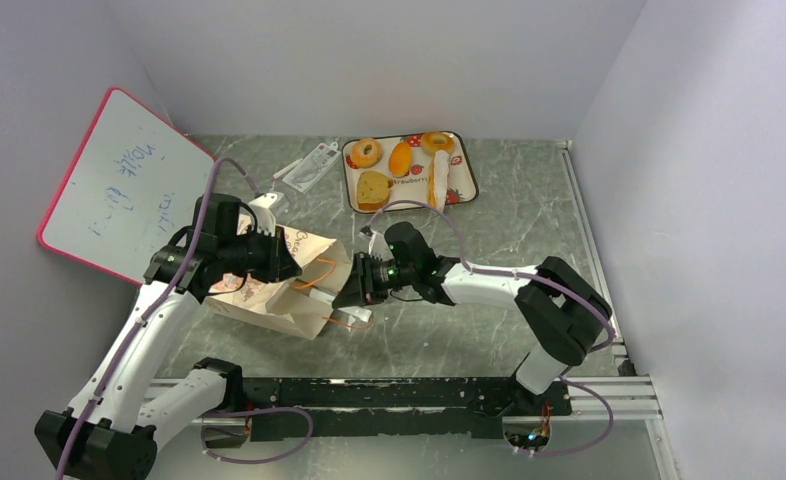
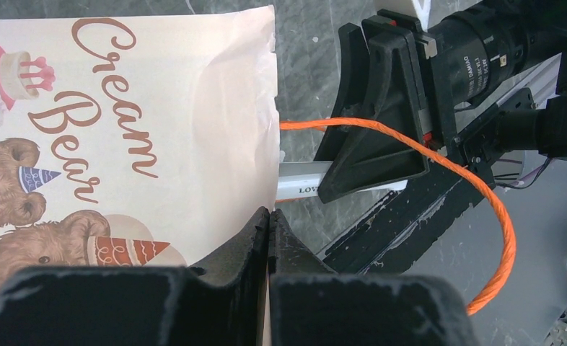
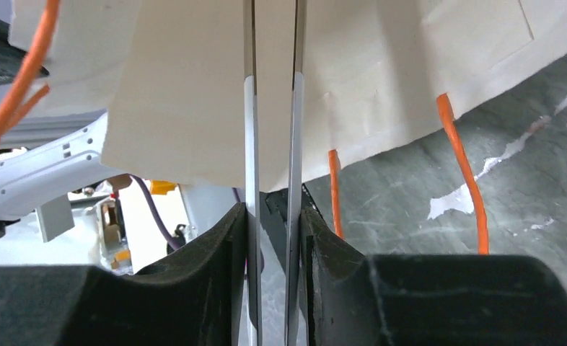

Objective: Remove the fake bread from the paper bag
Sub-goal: Take out the fake bread from the paper bag.

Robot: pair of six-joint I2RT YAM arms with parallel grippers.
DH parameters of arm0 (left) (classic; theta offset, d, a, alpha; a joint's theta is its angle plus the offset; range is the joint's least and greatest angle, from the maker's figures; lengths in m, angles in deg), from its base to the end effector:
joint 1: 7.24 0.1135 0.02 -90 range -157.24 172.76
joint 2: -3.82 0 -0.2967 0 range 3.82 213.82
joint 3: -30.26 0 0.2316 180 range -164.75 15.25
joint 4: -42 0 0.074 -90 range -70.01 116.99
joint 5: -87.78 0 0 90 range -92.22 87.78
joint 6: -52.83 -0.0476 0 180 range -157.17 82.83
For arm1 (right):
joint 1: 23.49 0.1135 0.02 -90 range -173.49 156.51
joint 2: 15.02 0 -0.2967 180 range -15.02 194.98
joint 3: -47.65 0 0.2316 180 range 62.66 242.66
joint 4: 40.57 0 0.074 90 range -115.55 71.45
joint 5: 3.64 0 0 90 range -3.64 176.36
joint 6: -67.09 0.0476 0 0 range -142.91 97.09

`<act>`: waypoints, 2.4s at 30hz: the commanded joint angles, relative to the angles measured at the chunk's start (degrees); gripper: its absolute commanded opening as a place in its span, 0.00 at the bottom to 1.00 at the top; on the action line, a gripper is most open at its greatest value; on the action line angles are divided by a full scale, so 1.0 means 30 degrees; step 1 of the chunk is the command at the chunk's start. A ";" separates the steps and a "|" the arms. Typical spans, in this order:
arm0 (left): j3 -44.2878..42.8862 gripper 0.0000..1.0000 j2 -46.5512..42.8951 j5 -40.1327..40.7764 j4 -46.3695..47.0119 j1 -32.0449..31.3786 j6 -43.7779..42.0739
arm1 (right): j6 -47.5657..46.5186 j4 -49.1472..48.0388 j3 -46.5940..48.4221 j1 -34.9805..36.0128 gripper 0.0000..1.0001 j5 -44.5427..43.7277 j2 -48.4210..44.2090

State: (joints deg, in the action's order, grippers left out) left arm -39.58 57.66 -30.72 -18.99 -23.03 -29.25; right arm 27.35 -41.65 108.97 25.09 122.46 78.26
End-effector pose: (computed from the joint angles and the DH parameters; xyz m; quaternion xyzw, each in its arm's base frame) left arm 0.1377 -0.0625 0.3350 0.1554 0.8868 -0.2988 0.3164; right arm 0.1973 0.2660 0.2294 -0.1407 0.8292 0.5316 0.1004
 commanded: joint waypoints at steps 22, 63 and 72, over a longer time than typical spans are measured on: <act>-0.0755 0.07 0.0681 -0.1074 0.0053 0.0137 -0.0520 | 0.0711 -0.0553 0.1343 -0.0070 0.34 -0.3194 0.0743; -0.1032 0.07 0.1045 -0.2419 -0.0120 0.0137 -0.0914 | 0.3971 -0.9216 0.0916 -0.0342 0.15 -0.1875 0.4447; -0.1421 0.07 0.0137 0.0616 0.0583 0.0137 0.0256 | 0.2052 -0.5100 0.0400 -0.0456 0.00 -0.2418 0.1341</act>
State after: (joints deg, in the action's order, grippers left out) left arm -40.63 59.87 -34.45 -19.10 -23.03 -30.82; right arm 37.25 -60.73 110.76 24.13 115.73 88.66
